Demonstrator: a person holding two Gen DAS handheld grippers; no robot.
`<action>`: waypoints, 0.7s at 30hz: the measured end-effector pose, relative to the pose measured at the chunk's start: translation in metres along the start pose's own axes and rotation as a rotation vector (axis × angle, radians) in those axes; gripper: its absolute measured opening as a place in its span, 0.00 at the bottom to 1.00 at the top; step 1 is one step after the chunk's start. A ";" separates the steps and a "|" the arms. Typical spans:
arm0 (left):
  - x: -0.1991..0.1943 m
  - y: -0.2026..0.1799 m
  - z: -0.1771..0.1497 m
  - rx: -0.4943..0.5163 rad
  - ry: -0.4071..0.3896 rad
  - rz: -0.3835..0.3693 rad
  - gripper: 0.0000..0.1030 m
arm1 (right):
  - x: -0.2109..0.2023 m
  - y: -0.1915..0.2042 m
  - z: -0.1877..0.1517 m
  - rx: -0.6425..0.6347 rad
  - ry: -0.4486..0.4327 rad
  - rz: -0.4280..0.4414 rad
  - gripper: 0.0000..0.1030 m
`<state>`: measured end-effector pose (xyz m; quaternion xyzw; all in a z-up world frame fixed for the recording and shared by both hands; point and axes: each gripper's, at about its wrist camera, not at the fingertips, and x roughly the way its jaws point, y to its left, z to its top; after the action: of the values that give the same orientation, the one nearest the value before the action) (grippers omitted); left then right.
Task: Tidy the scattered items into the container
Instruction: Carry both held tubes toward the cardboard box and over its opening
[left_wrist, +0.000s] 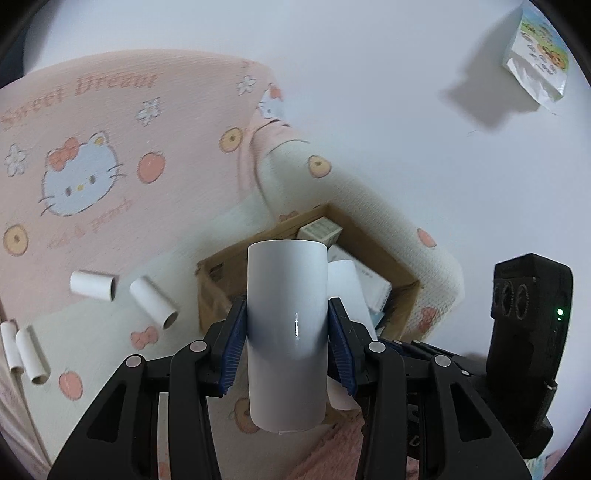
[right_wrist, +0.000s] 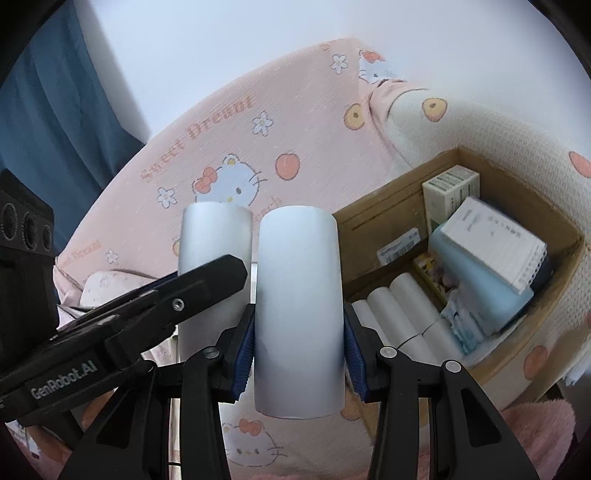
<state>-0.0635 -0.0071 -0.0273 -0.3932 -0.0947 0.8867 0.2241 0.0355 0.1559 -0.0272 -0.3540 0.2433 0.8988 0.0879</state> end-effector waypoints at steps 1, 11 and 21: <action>0.002 0.000 0.002 -0.001 0.001 -0.004 0.46 | 0.000 -0.002 0.003 0.004 -0.001 -0.001 0.40; 0.029 0.009 0.016 0.009 0.061 -0.017 0.46 | 0.015 -0.019 0.019 0.023 0.048 0.000 0.40; 0.077 0.024 0.028 0.023 0.223 -0.079 0.46 | 0.042 -0.054 0.034 -0.001 0.149 -0.100 0.40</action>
<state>-0.1374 0.0082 -0.0673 -0.4825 -0.0743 0.8291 0.2726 0.0018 0.2189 -0.0543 -0.4315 0.2306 0.8646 0.1144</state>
